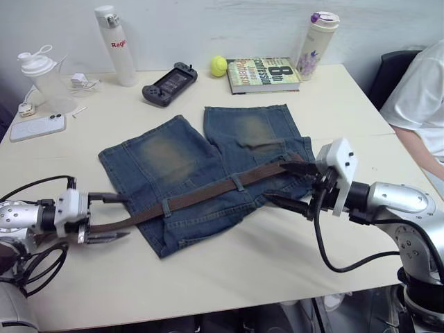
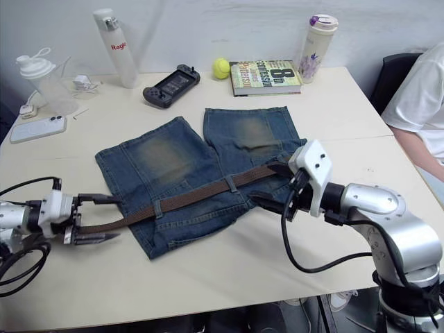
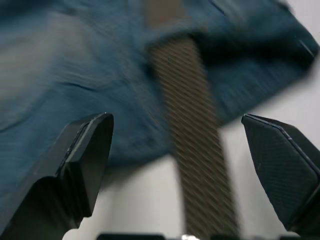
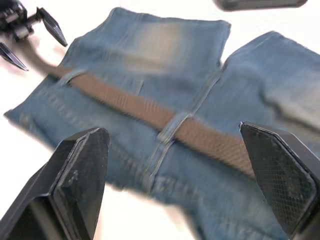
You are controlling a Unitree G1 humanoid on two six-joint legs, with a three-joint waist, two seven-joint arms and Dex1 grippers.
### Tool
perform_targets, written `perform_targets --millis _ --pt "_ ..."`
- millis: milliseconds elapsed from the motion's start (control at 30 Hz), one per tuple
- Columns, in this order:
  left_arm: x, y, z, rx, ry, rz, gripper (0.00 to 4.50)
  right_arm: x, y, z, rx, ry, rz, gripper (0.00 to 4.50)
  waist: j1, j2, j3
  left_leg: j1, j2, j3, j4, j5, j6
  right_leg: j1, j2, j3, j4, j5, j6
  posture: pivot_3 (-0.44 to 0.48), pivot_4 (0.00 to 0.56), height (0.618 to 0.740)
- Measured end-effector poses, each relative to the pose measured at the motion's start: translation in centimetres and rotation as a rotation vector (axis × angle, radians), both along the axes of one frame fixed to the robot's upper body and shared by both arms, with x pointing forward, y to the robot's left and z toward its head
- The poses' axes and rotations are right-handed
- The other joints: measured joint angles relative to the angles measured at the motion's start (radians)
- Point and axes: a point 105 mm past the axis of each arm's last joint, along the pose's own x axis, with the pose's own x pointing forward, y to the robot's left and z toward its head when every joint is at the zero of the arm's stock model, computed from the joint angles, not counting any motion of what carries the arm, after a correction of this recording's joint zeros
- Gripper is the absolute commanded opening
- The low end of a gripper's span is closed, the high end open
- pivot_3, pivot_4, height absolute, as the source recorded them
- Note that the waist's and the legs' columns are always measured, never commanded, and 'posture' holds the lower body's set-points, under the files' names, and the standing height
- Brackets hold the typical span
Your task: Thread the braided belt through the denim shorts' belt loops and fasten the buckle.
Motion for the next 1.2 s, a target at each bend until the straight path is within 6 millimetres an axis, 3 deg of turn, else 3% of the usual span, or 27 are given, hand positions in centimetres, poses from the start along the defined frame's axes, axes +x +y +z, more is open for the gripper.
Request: perform_targets --millis 100,167,267,433,533,633,667,733,800,900,967,1100,1200 --pt "1.7 -1.2 1.1 -0.154 0.102 0.03 4.5 2.5 -1.8 -0.8 0.031 0.032 -0.163 4.46 -0.004 0.0 0.0 0.0 -0.002 0.001 0.0 0.0 0.001 0.0 -0.001 0.0 0.0 0.001 0.001 0.0 0.15 0.74" --pt "2.1 -2.1 1.0 -0.181 0.091 0.012 4.5 3.0 -2.0 -1.6 0.025 0.053 -0.201 4.46 -0.009 0.002 0.001 0.0 -0.002 0.002 -0.001 0.0 0.001 -0.001 -0.001 0.0 -0.001 0.001 0.001 0.0 0.15 0.74" --pt "2.4 -4.4 0.2 -0.171 0.016 -0.055 4.5 3.2 -1.5 -2.0 -0.002 0.035 -0.2 4.46 -0.014 0.003 0.002 0.0 -0.001 0.001 -0.002 0.0 0.001 -0.001 -0.001 -0.001 -0.001 0.001 0.001 0.0 0.15 0.74" --pt "4.8 -9.7 0.1 -0.211 -0.172 -0.035 4.5 3.3 0.5 -3.1 0.012 0.043 -0.181 4.46 -0.006 0.003 0.002 -0.001 -0.001 0.0 0.001 0.0 0.001 0.0 -0.001 0.0 0.0 0.001 0.0 0.0 0.15 0.74" --pt "7.1 -11.3 1.9 -0.224 -0.275 0.073 4.5 3.2 1.2 -3.0 0.018 0.035 -0.165 4.46 -0.002 0.002 0.002 -0.002 -0.002 -0.001 0.002 0.0 0.001 0.0 -0.001 -0.001 -0.001 0.001 0.001 0.0 0.15 0.74" --pt "10.8 -12.2 5.2 -0.222 -0.351 0.28 4.5 3.3 1.3 -3.0 0.023 0.032 -0.173 4.46 -0.001 0.002 0.002 -0.003 -0.003 -0.002 0.002 0.0 0.001 0.0 -0.002 0.0 -0.001 0.002 0.001 0.0 0.15 0.74" --pt "12.4 -12.6 6.0 -0.226 -0.334 0.386 4.5 3.3 1.5 -3.0 0.028 0.032 -0.17 4.46 0.0 0.002 0.002 -0.003 -0.003 -0.002 0.003 0.0 0.002 0.0 -0.002 0.0 -0.001 0.002 0.002 0.0 0.15 0.74" --pt "12.9 -12.6 6.0 -0.226 -0.319 0.43 4.5 3.2 1.8 -3.1 0.032 0.034 -0.163 4.46 -0.001 0.002 0.002 -0.003 -0.004 -0.002 0.003 0.0 0.002 0.0 -0.002 0.0 -0.001 0.002 0.002 0.0 0.15 0.74" --pt "14.1 -13.4 4.4 -0.201 -0.22 0.535 4.5 3.4 1.6 -3.2 0.033 0.033 -0.186 4.46 -0.002 0.002 0.002 -0.003 -0.004 -0.002 0.003 0.0 0.002 0.0 -0.002 0.0 -0.001 0.002 0.002 0.0 0.15 0.74" --pt "14.7 -16.3 1.5 -0.198 -0.071 0.596 4.5 4.0 1.2 -3.2 0.039 0.009 -0.241 4.46 -0.001 0.002 0.002 -0.006 -0.004 -0.004 0.006 0.0 0.002 0.0 -0.001 -0.001 -0.001 0.002 0.002 0.0 0.15 0.74" --pt "15.3 -16.4 0.9 -0.224 -0.018 0.664 4.5 4.5 0.8 -3.5 0.036 0.007 -0.281 4.46 -0.002 0.002 0.002 -0.008 -0.004 -0.006 0.009 0.0 0.002 0.0 -0.001 -0.001 -0.001 0.002 0.002 0.0 0.15 0.74" --pt "17.1 -15.8 1.3 -0.412 0.13 0.841 4.5 6.3 -2.7 -4.6 0.076 0.031 -0.491 4.46 -0.001 0.002 0.002 -0.012 -0.004 -0.01 0.011 0.0 0.002 0.0 -0.001 0.0 -0.001 0.002 0.002 0.0 0.15 0.74" --pt "17.5 -16.2 2.2 -0.555 0.197 0.812 4.5 7.5 -5.2 -4.7 0.097 0.016 -0.629 4.46 -0.002 0.003 0.002 -0.012 -0.005 -0.011 0.011 0.0 0.002 0.0 -0.001 -0.001 -0.001 0.002 0.002 0.0 0.15 0.74"
